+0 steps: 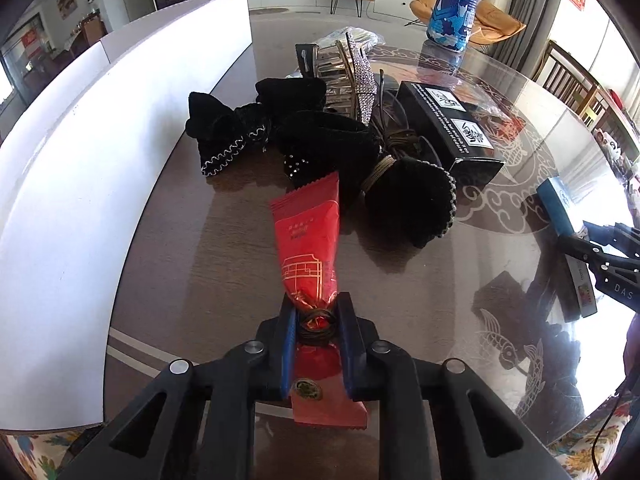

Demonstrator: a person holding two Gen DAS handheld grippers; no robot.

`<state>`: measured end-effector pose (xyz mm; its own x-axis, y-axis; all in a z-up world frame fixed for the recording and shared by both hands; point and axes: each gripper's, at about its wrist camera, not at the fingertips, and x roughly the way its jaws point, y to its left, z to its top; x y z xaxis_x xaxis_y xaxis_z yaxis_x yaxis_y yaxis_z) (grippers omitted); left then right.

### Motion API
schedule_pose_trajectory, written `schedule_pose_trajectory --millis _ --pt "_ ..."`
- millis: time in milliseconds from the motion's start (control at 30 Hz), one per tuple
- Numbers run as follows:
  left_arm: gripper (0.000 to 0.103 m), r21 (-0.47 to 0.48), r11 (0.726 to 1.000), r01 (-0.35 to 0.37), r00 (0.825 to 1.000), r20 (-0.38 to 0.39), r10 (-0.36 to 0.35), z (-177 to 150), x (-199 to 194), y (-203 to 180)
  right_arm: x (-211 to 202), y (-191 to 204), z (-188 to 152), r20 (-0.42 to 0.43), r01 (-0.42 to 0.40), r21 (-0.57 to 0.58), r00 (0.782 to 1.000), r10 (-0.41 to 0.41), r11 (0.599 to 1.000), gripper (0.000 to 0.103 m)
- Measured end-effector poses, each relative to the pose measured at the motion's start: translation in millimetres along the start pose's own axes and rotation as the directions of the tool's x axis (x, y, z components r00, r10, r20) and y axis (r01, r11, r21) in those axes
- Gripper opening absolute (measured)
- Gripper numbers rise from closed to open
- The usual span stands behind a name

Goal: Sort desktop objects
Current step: 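Carry both held items into the white bin and open both tools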

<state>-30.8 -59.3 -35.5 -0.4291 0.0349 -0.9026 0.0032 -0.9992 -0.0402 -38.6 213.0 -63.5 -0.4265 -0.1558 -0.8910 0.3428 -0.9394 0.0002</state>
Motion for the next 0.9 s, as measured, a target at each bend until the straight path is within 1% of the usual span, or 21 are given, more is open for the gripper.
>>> schedule_pose_trajectory --millis 100,233,367,500,600,700,833,900 --pt "0.018 -0.024 0.999 0.045 0.998 0.043 -0.044 -4 -20 3 -15 -2 1 0.019 -0.055 0.032 0.998 0.055 0.998 0.045" --pt "0.018 -0.047 0.994 0.098 0.990 0.109 -0.093 -3 -52 12 -37 4 12 0.045 -0.113 0.034 0.993 0.112 0.993 0.045" --pt "0.018 -0.070 0.992 0.105 0.980 0.176 -0.091 -4 -82 28 -60 19 32 0.090 -0.150 0.003 0.985 0.150 0.989 0.045" --pt "0.018 -0.107 0.988 0.114 0.969 0.231 -0.087 -3 -110 51 -82 43 57 0.137 -0.212 -0.033 0.967 0.215 0.977 0.045" --pt "0.018 -0.140 0.985 0.104 0.963 0.261 -0.064 0 -131 77 -93 71 84 0.158 -0.267 -0.079 0.948 0.276 0.961 0.045" --pt "0.018 -0.181 0.982 0.055 0.962 0.274 -0.003 11 -143 110 -97 110 117 0.162 -0.331 -0.129 0.923 0.350 0.935 0.045" --pt "0.018 -0.256 0.966 0.017 0.965 0.256 0.051 23 -147 163 -93 181 165 0.164 -0.377 -0.212 0.896 0.413 0.902 0.045" --pt "0.018 -0.286 0.958 -0.021 0.967 0.237 0.092 28 -143 186 -88 219 188 0.155 -0.420 -0.234 0.874 0.460 0.877 0.045"
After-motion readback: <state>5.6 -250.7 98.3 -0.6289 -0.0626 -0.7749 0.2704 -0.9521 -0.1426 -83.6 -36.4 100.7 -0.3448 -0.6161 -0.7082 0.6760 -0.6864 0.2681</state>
